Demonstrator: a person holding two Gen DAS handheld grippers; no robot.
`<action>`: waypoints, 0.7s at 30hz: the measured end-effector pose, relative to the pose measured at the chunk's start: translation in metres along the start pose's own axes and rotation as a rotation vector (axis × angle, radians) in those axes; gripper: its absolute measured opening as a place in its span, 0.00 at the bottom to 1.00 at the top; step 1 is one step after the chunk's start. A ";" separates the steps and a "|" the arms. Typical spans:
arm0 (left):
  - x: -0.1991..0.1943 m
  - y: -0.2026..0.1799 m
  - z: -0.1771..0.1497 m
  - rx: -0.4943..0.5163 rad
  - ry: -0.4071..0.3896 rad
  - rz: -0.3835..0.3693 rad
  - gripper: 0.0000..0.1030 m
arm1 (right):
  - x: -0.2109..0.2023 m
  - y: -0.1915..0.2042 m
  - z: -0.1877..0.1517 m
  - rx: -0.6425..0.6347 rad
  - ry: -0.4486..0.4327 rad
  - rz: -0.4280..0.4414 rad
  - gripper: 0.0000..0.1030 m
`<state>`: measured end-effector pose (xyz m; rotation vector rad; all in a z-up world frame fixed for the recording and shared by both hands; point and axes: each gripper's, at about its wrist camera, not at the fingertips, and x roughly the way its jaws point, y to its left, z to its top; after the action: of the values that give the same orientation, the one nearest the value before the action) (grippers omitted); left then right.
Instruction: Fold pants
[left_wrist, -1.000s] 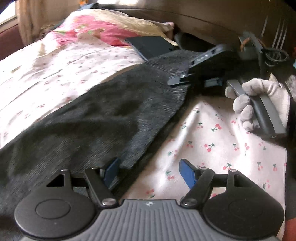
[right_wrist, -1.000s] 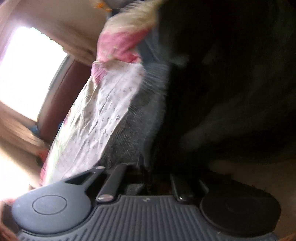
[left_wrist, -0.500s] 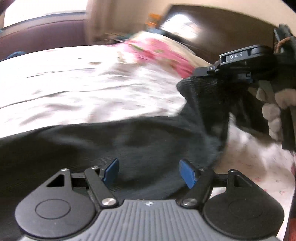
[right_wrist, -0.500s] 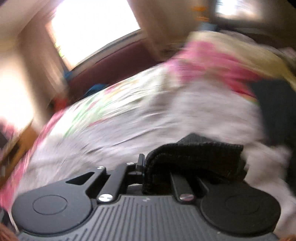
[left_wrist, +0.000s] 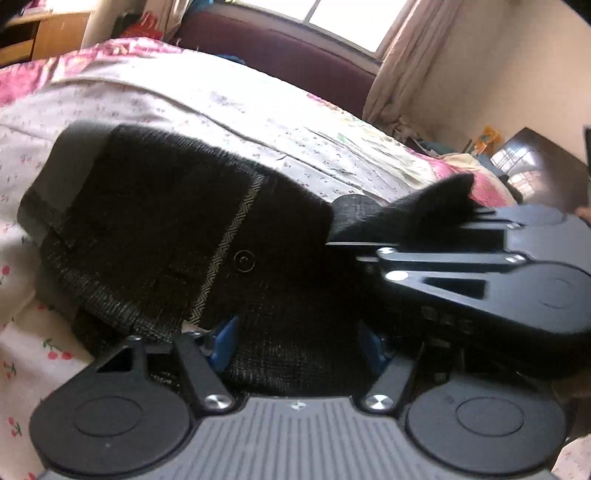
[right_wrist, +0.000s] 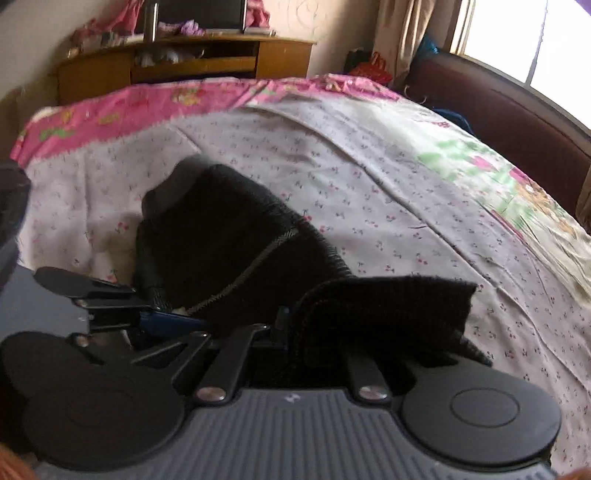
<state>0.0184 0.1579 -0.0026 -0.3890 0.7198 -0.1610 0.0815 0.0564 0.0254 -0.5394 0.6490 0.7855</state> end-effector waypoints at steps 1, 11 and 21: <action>0.000 -0.004 -0.001 0.028 -0.003 0.005 0.82 | -0.002 -0.001 -0.002 -0.023 0.001 -0.011 0.09; -0.022 0.018 0.005 -0.038 -0.076 -0.063 0.84 | -0.012 -0.053 -0.015 0.313 -0.010 0.147 0.19; 0.039 0.032 0.071 0.083 -0.088 0.099 0.83 | -0.006 -0.117 -0.055 0.772 -0.134 0.307 0.28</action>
<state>0.0954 0.1970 0.0098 -0.2790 0.6421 -0.0790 0.1514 -0.0519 0.0148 0.3218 0.8562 0.7768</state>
